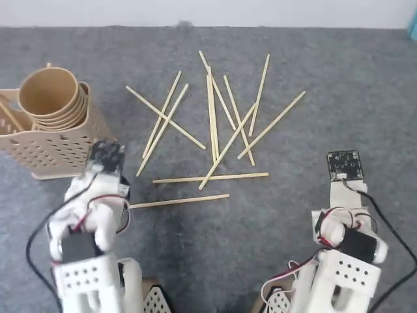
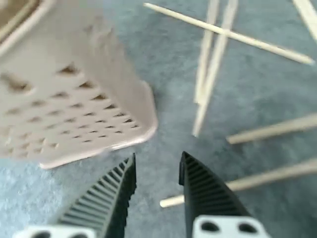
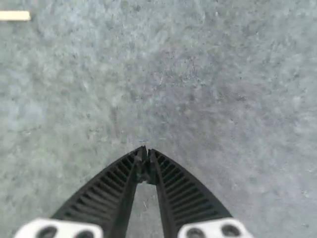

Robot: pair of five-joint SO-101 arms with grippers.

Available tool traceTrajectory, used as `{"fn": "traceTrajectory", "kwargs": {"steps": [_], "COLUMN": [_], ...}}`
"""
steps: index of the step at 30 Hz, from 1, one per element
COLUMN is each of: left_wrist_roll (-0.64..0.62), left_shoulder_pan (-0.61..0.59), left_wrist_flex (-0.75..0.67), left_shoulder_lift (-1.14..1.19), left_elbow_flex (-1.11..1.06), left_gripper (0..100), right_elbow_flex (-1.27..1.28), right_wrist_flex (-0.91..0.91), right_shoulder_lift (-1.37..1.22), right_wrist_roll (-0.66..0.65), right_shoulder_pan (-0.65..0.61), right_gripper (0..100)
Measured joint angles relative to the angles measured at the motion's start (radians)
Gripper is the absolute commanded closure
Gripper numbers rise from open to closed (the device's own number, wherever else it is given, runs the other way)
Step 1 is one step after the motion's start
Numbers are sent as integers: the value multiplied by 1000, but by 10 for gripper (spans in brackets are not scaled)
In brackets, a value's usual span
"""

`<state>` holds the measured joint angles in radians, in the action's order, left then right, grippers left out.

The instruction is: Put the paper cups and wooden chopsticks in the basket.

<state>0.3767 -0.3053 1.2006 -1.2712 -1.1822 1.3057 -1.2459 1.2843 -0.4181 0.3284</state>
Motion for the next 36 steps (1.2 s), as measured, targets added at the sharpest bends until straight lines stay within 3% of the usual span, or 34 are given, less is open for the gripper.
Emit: {"fn": "traceTrajectory", "kwargs": {"steps": [3,7,10,14,18,25,36], "left_wrist_roll": [81,235,302,318,319,319,319], "left_shoulder_pan": [81,203,273,373,473,588,582], "left_wrist_flex": [118,269,302,292,275,68,-51], "left_shoulder_lift": [224,514,713,888,905,918,1007], "left_elbow_flex": [161,350,440,480,480,394,390], "left_gripper": [859,863,863,863,863,863,863], "right_elbow_flex": [140,170,193,216,236,270,288], "right_wrist_flex": [118,124,124,107,74,5,-40], "right_shoulder_lift": [3,57,101,166,252,410,512], "right_wrist_roll": [8,11,11,11,-8,-11,-14], "right_shoulder_pan": [6,46,48,48,48,48,48], "right_gripper": [991,991,991,991,991,991,991]}}
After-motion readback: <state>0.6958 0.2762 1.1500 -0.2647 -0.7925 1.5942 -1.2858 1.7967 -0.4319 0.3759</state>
